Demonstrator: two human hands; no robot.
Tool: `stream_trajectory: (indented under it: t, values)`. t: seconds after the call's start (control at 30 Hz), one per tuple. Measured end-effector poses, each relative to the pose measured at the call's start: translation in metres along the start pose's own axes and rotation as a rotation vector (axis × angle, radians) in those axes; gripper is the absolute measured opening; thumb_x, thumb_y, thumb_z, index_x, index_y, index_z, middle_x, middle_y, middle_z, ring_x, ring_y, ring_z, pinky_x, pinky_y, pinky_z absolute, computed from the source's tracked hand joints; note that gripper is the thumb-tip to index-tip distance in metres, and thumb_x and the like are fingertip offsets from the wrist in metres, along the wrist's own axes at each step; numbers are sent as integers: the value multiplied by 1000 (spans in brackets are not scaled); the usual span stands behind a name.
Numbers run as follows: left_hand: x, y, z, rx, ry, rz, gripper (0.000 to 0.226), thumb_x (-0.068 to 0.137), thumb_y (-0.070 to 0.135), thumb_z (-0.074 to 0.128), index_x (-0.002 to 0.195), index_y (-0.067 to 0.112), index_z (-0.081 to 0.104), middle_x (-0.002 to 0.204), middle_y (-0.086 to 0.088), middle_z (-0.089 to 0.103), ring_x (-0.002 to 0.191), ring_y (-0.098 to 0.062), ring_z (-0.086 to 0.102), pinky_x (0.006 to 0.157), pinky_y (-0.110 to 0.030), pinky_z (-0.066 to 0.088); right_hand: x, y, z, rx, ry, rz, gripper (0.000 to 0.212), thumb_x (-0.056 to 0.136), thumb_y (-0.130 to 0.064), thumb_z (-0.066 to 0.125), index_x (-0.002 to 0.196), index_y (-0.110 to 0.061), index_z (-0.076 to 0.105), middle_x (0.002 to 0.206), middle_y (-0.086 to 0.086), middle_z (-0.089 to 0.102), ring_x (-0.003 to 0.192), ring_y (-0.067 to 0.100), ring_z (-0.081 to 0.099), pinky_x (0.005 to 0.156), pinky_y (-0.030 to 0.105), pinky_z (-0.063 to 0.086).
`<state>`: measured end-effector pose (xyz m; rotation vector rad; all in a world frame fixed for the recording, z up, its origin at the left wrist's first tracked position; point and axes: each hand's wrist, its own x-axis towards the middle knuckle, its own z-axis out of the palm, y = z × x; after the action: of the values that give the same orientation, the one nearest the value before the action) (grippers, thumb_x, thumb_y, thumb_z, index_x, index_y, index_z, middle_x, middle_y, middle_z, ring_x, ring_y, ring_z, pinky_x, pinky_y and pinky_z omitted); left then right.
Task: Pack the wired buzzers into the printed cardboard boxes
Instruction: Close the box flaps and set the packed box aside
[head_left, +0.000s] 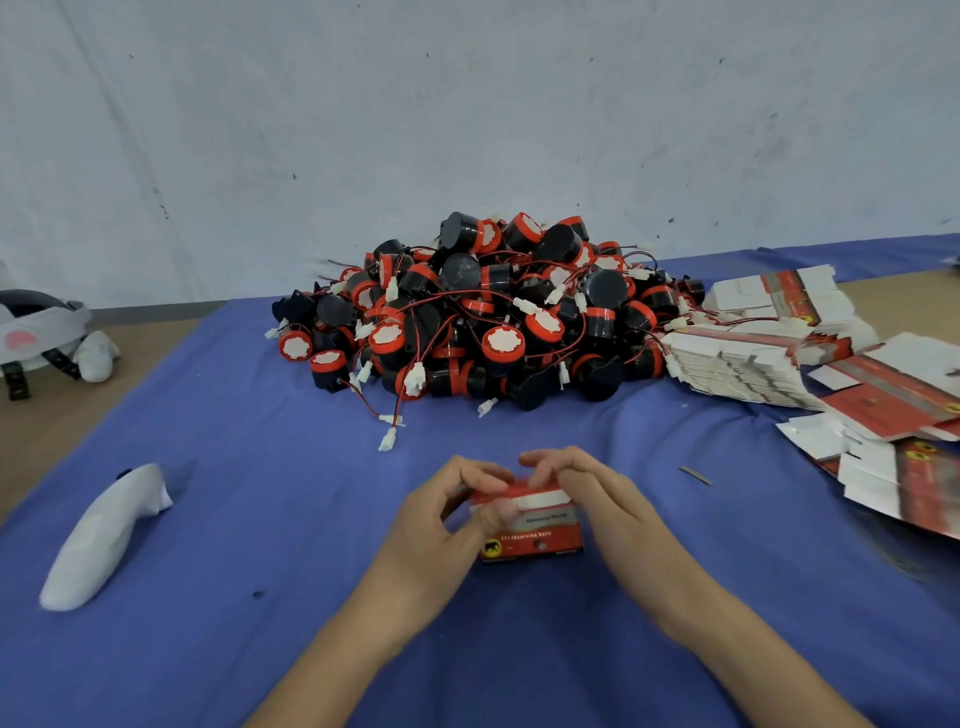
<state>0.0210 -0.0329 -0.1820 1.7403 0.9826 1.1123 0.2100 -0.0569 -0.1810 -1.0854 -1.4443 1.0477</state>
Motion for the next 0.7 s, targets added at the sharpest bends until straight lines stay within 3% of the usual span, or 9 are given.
stream_trajectory:
  t: [0.07, 0.17, 0.3, 0.43, 0.6, 0.7]
  values:
    - [-5, -6, 1, 147, -44, 91, 21, 92, 20, 71, 91, 41, 66, 117, 25, 65, 116, 2, 59, 91, -15, 48, -4, 8, -7, -116, -54, -11, 31, 106, -18, 39, 103, -33, 66, 131, -19, 60, 125, 4, 55, 103, 29, 45]
    - [-9, -11, -2, 240, -85, 173, 24, 94, 12, 69, 96, 36, 67, 123, 26, 62, 127, 3, 52, 99, -12, 42, -8, 14, -11, -220, -121, -31, 40, 110, -13, 34, 107, -43, 61, 137, -23, 52, 134, 2, 46, 108, 24, 38]
    - [-8, -13, -8, 250, -125, 184, 15, 92, 27, 68, 100, 39, 68, 130, 28, 59, 132, 4, 47, 99, -10, 40, -10, 17, -12, -252, -157, -50, 36, 111, -16, 32, 114, -40, 58, 146, -20, 45, 139, 3, 41, 113, 26, 36]
    - [-7, -15, -10, 219, -128, 148, 15, 86, 41, 64, 100, 41, 70, 132, 32, 57, 135, 9, 42, 103, -14, 41, -10, 14, -14, -241, -198, -15, 30, 111, -18, 31, 121, -33, 56, 147, -24, 41, 138, -2, 39, 111, 20, 36]
    - [-13, -17, -10, 203, -118, 137, 19, 96, 31, 61, 109, 44, 68, 137, 27, 56, 125, -3, 56, 93, -22, 52, -12, 13, -16, -245, -195, -10, 30, 110, -23, 33, 122, -37, 57, 148, -28, 40, 138, -6, 39, 113, 22, 36]
    - [-11, -12, -13, 216, -152, 99, 26, 98, 25, 62, 113, 47, 62, 133, 29, 58, 120, 3, 58, 89, -21, 55, -13, 7, -20, -349, -199, -36, 27, 109, -30, 36, 120, -45, 56, 147, -33, 40, 137, -10, 38, 111, 24, 38]
